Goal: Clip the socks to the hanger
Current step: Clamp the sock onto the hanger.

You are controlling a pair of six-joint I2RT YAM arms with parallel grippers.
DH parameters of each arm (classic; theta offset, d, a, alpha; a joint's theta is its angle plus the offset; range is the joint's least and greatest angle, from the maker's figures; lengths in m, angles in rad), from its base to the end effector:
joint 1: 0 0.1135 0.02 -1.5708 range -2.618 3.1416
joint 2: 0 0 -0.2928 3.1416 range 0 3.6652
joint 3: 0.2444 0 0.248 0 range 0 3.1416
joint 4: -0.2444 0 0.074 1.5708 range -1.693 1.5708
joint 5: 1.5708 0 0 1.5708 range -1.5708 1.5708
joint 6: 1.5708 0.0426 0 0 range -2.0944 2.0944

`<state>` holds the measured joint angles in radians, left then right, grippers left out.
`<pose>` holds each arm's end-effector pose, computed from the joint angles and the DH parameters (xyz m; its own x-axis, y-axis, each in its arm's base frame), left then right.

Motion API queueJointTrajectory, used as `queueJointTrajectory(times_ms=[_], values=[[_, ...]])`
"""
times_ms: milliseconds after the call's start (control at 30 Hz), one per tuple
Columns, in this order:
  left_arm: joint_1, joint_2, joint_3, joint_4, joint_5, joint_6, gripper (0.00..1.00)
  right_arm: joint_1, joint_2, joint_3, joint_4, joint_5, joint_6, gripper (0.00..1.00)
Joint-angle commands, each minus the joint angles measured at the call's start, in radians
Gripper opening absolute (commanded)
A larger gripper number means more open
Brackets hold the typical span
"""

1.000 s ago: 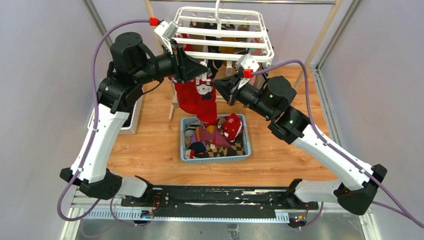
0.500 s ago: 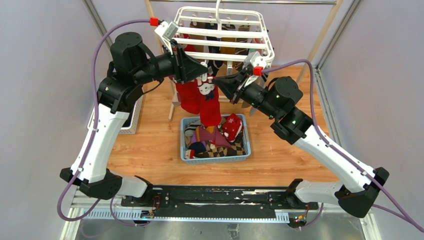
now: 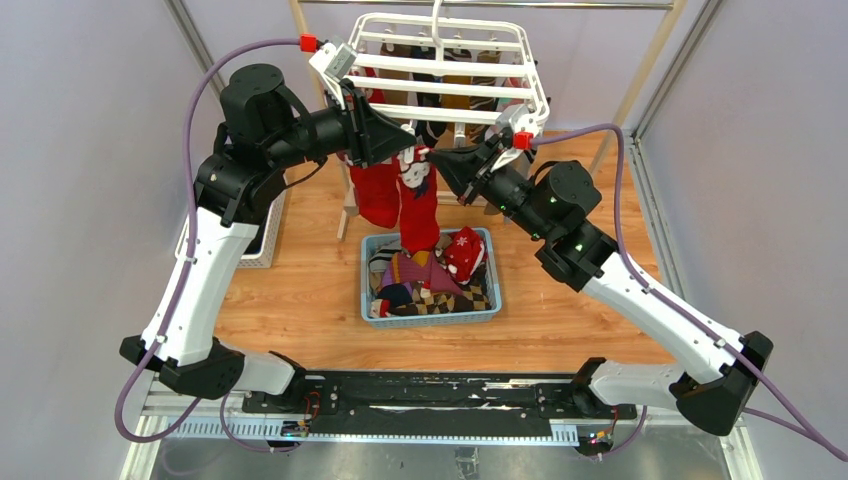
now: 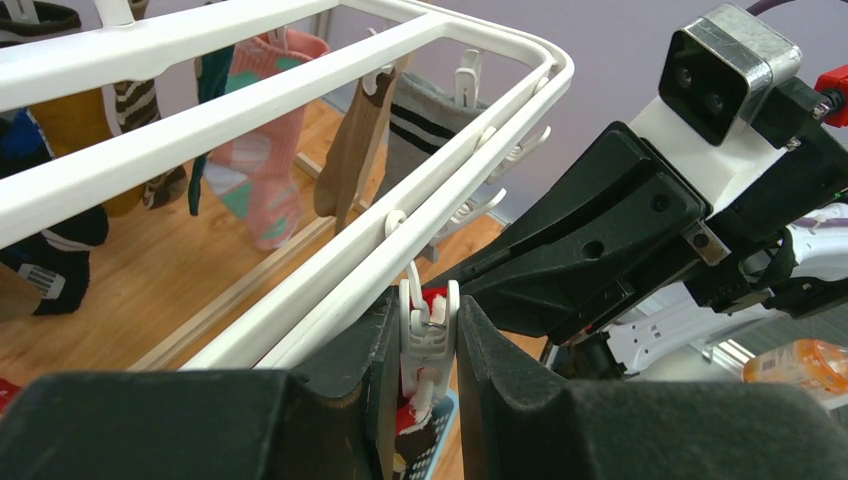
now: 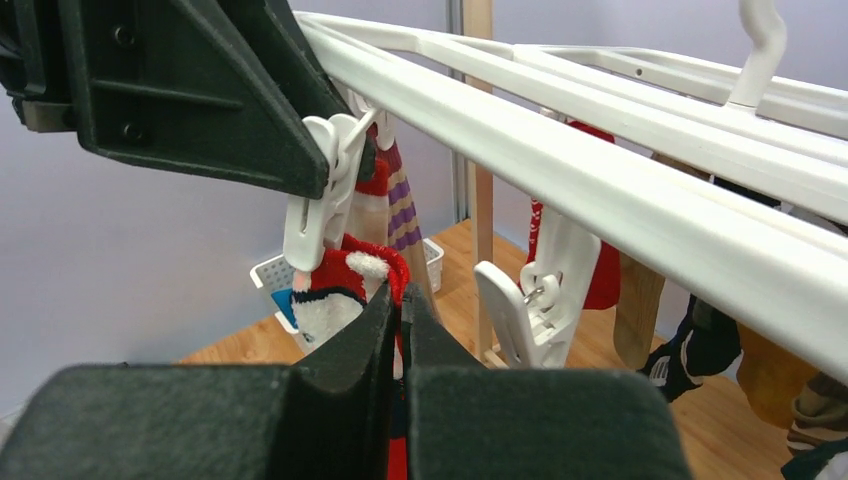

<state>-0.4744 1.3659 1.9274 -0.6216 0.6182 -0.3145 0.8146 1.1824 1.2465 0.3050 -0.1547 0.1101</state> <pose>0.2028 -0.1319 0.5726 -0.3252 -0.1164 -0.9385 0.8269 0.4465 -0.3419 0.1693 0.1890 0.5017 0.1562 0.3239 -0.9331 -0.8396 0.5411 0.0472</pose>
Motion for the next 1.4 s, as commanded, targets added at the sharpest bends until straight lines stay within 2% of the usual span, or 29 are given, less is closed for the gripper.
queueJointTrajectory(times_ms=[0,500,600,833,900,1067,1133,1233,1367], values=[[-0.007,-0.018,-0.006,-0.03,0.09,-0.009,0.06,-0.018,-0.024,-0.028,0.112,0.064,0.052,0.0],[-0.007,-0.022,-0.009,-0.032,0.084,-0.006,0.09,-0.018,-0.004,-0.02,0.155,0.016,0.132,0.0],[-0.007,-0.026,-0.007,-0.033,0.083,-0.003,0.19,-0.019,0.004,-0.019,0.156,0.015,0.139,0.0],[-0.007,-0.046,-0.022,-0.024,0.048,0.002,0.63,-0.018,0.0,-0.015,0.135,0.006,0.139,0.0],[-0.007,-0.046,-0.027,-0.025,0.043,0.002,0.67,-0.019,-0.007,-0.018,0.129,0.004,0.137,0.0],[-0.007,-0.047,-0.032,-0.026,0.021,0.002,0.67,-0.019,-0.014,-0.021,0.095,-0.012,0.142,0.0],[-0.007,-0.047,-0.032,-0.031,0.012,0.004,0.67,-0.019,-0.02,-0.025,0.075,-0.013,0.142,0.11],[-0.007,-0.048,-0.034,-0.043,-0.008,0.017,0.67,-0.019,-0.042,-0.055,0.063,-0.004,0.145,0.39],[-0.006,-0.047,-0.035,-0.06,-0.047,0.064,0.67,-0.023,-0.091,-0.106,0.033,0.018,0.134,0.47]])
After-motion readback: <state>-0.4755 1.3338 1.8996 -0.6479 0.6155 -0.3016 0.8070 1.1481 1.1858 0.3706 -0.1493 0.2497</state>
